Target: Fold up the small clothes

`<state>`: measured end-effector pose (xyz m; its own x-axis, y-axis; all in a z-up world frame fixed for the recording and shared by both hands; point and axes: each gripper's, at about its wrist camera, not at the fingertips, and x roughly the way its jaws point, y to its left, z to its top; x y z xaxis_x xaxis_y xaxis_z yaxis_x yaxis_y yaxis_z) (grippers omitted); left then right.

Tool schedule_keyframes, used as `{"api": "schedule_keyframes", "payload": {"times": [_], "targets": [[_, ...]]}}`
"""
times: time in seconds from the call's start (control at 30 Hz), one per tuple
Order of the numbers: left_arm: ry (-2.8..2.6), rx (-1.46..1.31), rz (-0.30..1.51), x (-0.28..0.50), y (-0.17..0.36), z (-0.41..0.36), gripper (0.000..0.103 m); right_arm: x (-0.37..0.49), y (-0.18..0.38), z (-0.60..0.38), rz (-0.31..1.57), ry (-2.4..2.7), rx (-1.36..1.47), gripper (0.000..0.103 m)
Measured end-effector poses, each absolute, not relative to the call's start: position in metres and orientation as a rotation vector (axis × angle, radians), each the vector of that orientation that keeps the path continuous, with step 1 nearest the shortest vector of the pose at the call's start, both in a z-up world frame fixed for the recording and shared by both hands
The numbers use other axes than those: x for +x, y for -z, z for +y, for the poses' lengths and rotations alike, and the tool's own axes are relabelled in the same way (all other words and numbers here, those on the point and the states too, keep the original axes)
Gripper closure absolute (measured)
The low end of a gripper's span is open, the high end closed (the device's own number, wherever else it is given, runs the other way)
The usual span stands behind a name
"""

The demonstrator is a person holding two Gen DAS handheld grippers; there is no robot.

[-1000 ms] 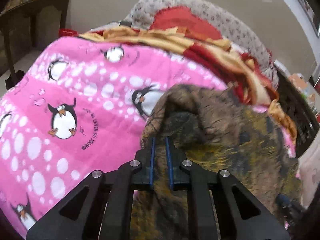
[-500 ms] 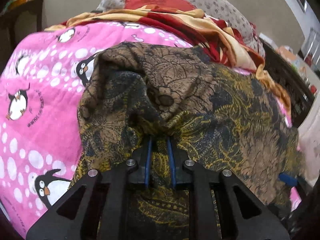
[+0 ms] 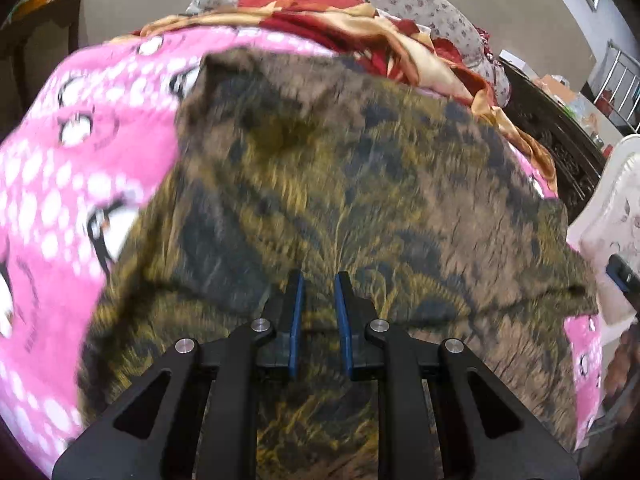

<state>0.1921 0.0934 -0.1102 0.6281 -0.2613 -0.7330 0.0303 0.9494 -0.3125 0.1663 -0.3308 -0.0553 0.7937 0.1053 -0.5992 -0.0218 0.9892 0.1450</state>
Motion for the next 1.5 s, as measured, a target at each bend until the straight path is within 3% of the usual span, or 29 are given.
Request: {"api": "schedule_keyframes", "payload": {"times": [0.07, 0.13, 0.2, 0.43, 0.6, 0.67, 0.7, 0.9, 0.93, 0.97, 1.0, 1.13, 1.33, 1.5], "targets": [[0.183, -0.309, 0.854, 0.187, 0.113, 0.098, 0.088, 0.156, 0.060, -0.400, 0.686, 0.062, 0.192, 0.013], [0.190, -0.327, 0.856, 0.190, 0.114, 0.100, 0.088, 0.141, 0.076, -0.475, 0.733, 0.101, 0.389, 0.026], [0.206, -0.362, 0.853, 0.189, 0.115, 0.105, 0.088, 0.122, 0.093, -0.523, 0.735, 0.126, 0.573, 0.030], [0.254, -0.482, 0.845, 0.184, 0.120, 0.120, 0.088, 0.096, 0.152, -0.564, 0.648, 0.076, 0.917, 0.035], [0.243, -0.458, 0.846, 0.184, 0.118, 0.117, 0.088, 0.107, 0.156, -0.579, 0.560, 0.056, 1.031, 0.036], [0.246, -0.464, 0.846, 0.184, 0.119, 0.118, 0.088, 0.108, 0.152, -0.579, 0.520, 0.019, 1.045, 0.053], [0.249, -0.471, 0.845, 0.184, 0.119, 0.118, 0.088, 0.108, 0.151, -0.577, 0.503, -0.019, 1.065, 0.067], [0.254, -0.483, 0.845, 0.184, 0.120, 0.119, 0.088, 0.122, 0.149, -0.571, 0.622, 0.071, 0.964, 0.069], [0.256, -0.487, 0.845, 0.184, 0.120, 0.119, 0.088, 0.126, 0.147, -0.570, 0.626, 0.068, 0.954, 0.074], [0.258, -0.491, 0.845, 0.184, 0.120, 0.120, 0.088, 0.132, 0.142, -0.568, 0.642, 0.070, 0.921, 0.082], [0.261, -0.497, 0.844, 0.184, 0.121, 0.121, 0.088, 0.137, 0.132, -0.563, 0.662, 0.069, 0.881, 0.097], [0.273, -0.523, 0.842, 0.184, 0.122, 0.124, 0.088, 0.147, 0.058, -0.543, 0.611, 0.061, 0.631, 0.098], [0.287, -0.552, 0.839, 0.184, 0.124, 0.128, 0.088, 0.141, -0.093, -0.507, 0.373, 0.102, 0.341, 0.098], [0.274, -0.521, 0.847, 0.183, 0.120, 0.124, 0.088, 0.155, -0.147, -0.441, 0.330, -0.078, 0.295, 0.098]]}}
